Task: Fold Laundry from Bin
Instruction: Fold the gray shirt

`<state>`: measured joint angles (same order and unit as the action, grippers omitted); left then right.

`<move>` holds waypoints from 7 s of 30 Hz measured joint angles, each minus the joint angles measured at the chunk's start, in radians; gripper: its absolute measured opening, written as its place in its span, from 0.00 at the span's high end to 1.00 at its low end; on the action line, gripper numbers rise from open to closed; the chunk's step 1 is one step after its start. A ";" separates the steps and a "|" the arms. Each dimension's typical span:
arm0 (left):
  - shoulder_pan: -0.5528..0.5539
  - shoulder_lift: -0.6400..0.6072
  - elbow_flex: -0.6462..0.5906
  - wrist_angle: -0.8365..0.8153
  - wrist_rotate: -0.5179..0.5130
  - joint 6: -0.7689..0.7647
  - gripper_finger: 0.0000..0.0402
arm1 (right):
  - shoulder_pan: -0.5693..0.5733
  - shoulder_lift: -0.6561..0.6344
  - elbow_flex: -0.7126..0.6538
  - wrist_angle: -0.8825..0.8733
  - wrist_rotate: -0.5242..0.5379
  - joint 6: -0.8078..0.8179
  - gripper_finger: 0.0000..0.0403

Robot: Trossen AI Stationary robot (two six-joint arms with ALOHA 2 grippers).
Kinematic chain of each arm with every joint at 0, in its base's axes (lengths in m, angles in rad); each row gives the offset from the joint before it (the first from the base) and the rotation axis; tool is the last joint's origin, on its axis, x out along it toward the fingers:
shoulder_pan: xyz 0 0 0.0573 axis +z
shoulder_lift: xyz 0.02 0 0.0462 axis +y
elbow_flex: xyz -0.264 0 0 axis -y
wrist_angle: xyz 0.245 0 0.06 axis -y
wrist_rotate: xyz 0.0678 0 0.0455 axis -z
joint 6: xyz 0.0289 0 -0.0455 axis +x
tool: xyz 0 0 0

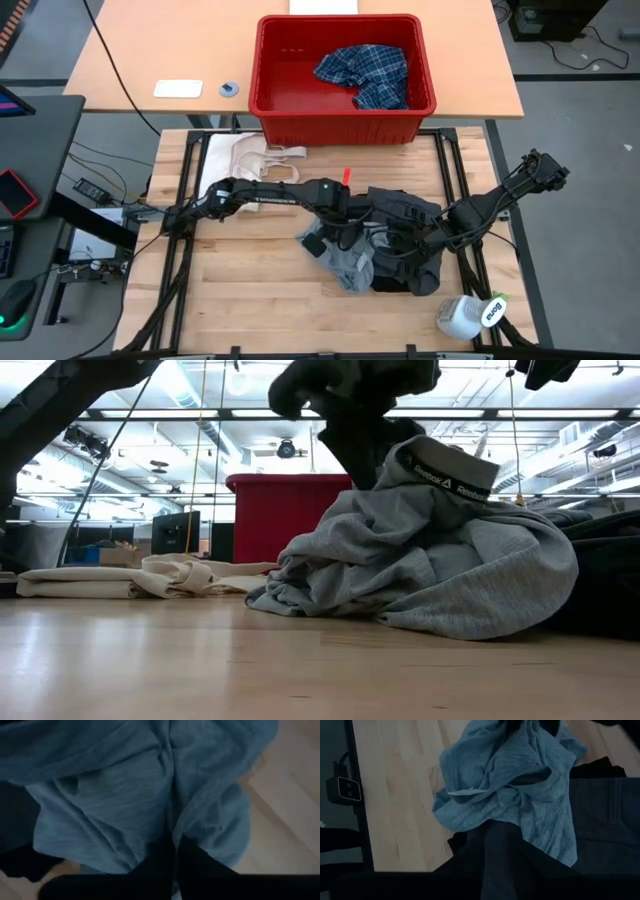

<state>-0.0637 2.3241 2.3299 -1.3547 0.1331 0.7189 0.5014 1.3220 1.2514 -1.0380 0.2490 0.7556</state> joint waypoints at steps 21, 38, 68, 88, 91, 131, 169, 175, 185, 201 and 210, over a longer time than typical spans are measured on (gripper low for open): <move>-0.008 -0.447 0.020 -0.171 0.255 -0.620 1.00 | -0.247 0.003 0.003 0.426 -0.278 -0.742 0.52; -0.018 -0.539 0.022 -0.178 0.228 -0.738 1.00 | -0.401 0.165 0.003 0.470 -0.494 -0.867 0.30; -0.006 -0.860 0.026 0.073 -0.252 -0.909 1.00 | -0.407 0.216 0.002 0.505 -0.417 -0.890 0.56; -0.005 -0.894 0.026 0.153 -0.338 -0.784 1.00 | -0.460 0.045 0.434 -0.194 -0.248 -0.804 0.97; -0.005 -0.905 0.026 0.315 -0.363 -0.638 1.00 | -0.466 0.047 0.633 -0.263 -0.146 -0.805 0.97; 0.073 -0.903 0.026 0.939 -0.778 -0.097 1.00 | -0.421 0.095 1.099 0.290 0.625 -1.250 0.96; 0.027 -1.041 0.027 0.257 -0.104 -0.897 1.00 | -0.362 0.194 1.028 -0.207 -0.474 -0.499 0.96; -0.135 -0.945 0.026 -0.025 0.056 -1.154 1.00 | -0.188 0.233 0.833 -0.214 -0.686 -0.385 0.96; -0.434 -0.745 0.026 -0.043 0.165 -1.209 1.00 | -0.034 0.251 0.617 -0.010 -0.988 -0.117 0.96; -0.632 -0.431 0.026 -0.066 0.266 -1.027 1.00 | 0.158 0.416 0.600 0.063 -1.188 0.002 0.96; -0.699 -0.380 0.026 0.086 0.166 -1.153 1.00 | 0.228 0.375 0.601 -0.048 -1.118 0.129 0.96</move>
<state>-0.7630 1.9444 2.3558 -1.2690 0.2995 -0.4341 0.7291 1.6973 1.8521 -1.0863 -0.8693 0.8842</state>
